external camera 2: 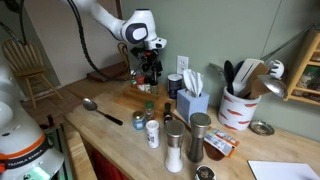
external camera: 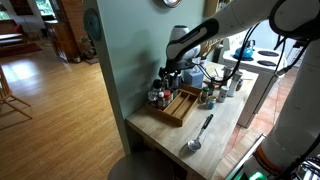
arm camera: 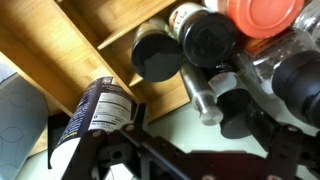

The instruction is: Pick up the silver long object and put it behind the spice bottle with a black lid in the wooden tray

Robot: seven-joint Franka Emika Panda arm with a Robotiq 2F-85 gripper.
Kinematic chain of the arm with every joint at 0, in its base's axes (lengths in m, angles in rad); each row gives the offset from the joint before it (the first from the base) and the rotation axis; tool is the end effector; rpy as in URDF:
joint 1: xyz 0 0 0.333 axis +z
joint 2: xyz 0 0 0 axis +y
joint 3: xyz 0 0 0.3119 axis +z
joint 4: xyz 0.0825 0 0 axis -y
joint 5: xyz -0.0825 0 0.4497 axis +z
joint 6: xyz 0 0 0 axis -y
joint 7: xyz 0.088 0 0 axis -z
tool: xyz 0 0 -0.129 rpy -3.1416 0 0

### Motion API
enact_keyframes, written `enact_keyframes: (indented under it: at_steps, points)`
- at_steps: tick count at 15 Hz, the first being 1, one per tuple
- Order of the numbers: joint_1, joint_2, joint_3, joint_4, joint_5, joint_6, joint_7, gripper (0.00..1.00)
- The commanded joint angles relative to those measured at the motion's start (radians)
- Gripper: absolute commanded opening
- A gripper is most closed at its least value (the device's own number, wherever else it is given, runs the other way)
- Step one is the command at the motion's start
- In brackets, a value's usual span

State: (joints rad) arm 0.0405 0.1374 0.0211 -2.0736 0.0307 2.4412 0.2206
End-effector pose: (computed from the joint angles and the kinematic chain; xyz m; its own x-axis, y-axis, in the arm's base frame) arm 0.6482 0.0404 0.3227 0.9589 -0.1837 0.2163 -0.1709 -0.9823 -0.0767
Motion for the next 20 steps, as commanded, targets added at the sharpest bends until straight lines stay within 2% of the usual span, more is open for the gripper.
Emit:
enact_keyframes:
  at_steps: [1, 7, 12, 13, 14, 17, 20]
  points:
    - [-0.007, -0.058, -0.002, -0.022, 0.019, -0.051, -0.02, 1.0]
    - [-0.006, -0.111, 0.001, -0.018, 0.024, -0.122, -0.007, 1.0]
    - [0.008, -0.089, 0.017, -0.005, 0.006, -0.079, -0.014, 1.0]
    - [0.011, -0.083, 0.019, -0.002, -0.008, -0.075, -0.004, 0.92]
    - [0.014, -0.079, 0.02, -0.004, -0.048, -0.051, 0.021, 0.74]
    - [0.02, -0.073, 0.021, -0.018, -0.104, 0.058, 0.028, 0.49]
    - [0.026, -0.046, 0.028, -0.01, -0.089, 0.087, -0.013, 0.27]
